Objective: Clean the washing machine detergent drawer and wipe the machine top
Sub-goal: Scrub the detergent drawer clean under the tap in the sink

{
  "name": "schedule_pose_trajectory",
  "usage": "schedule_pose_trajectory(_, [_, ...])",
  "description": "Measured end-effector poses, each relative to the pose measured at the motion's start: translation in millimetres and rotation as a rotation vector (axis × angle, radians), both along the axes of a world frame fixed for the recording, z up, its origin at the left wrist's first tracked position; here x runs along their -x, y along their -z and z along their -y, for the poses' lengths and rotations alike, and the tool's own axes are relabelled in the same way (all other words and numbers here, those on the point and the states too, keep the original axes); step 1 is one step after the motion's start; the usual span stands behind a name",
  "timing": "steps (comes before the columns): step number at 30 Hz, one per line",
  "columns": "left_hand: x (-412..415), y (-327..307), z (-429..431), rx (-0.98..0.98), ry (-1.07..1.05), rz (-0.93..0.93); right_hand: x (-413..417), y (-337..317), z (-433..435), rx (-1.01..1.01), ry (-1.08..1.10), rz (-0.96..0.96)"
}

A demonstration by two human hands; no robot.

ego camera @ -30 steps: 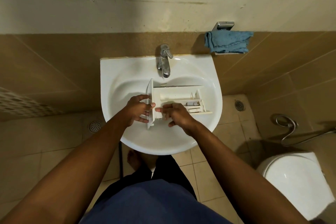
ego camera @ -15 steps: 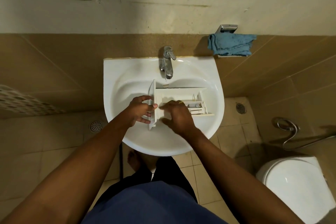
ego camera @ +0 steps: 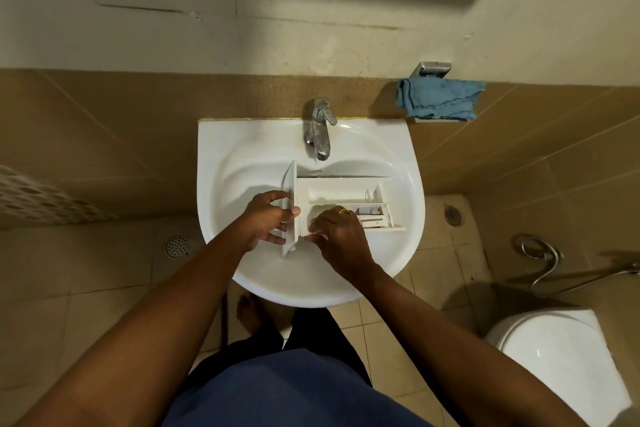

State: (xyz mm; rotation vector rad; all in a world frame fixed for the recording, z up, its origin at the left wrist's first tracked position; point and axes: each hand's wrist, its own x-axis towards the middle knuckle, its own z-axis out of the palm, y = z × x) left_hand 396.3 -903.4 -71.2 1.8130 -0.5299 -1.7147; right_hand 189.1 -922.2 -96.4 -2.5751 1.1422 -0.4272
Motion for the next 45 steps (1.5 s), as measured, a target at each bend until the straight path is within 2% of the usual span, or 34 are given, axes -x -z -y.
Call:
schedule_pose_trajectory(3, [0, 1, 1, -0.001, -0.002, 0.000, -3, 1, -4, -0.057, 0.051, 0.010])
schedule_pose_trajectory(6, [0, 2, 2, -0.008, -0.003, 0.001, -8, -6, -1, -0.033, 0.043, -0.168])
schedule_pose_trajectory(12, [-1, 3, 4, -0.007, 0.010, -0.007, -15, -25, 28, -0.023, -0.209, -0.427])
schedule_pose_trajectory(15, [-1, 3, 3, -0.007, 0.001, -0.011, -19, -32, 51, -0.163, -0.280, -0.503])
schedule_pose_trajectory(17, [-1, 4, 1, -0.013, -0.009, -0.017, -20, -36, 71, -0.431, -0.158, -0.366])
schedule_pose_trajectory(21, [-1, 4, 1, -0.013, -0.015, -0.014, -37, -44, 108, -0.999, 0.481, 0.455])
schedule_pose_trajectory(22, [0, 4, 1, -0.016, -0.017, -0.010, -43, -44, 114, -1.121, 0.589, 0.601])
schedule_pose_trajectory(24, [0, 3, 1, -0.020, -0.016, 0.004, -55, -41, 125, -1.262, 0.704, 0.765])
schedule_pose_trajectory(28, [1, 6, 1, -0.019, -0.015, 0.012, -73, -35, 133, -1.555, 0.726, 1.160])
schedule_pose_trajectory(31, [1, 6, 1, -0.018, -0.022, 0.017, -79, -31, 136, -1.655, 0.721, 1.202])
schedule_pose_trajectory(39, [1, 5, 1, -0.009, -0.016, 0.016, -68, -29, 141, -1.511, 0.717, 1.074])
schedule_pose_trajectory(45, [1, 5, 1, -0.003, -0.002, 0.012, -69, -26, 138, -1.592, 0.682, 1.109])
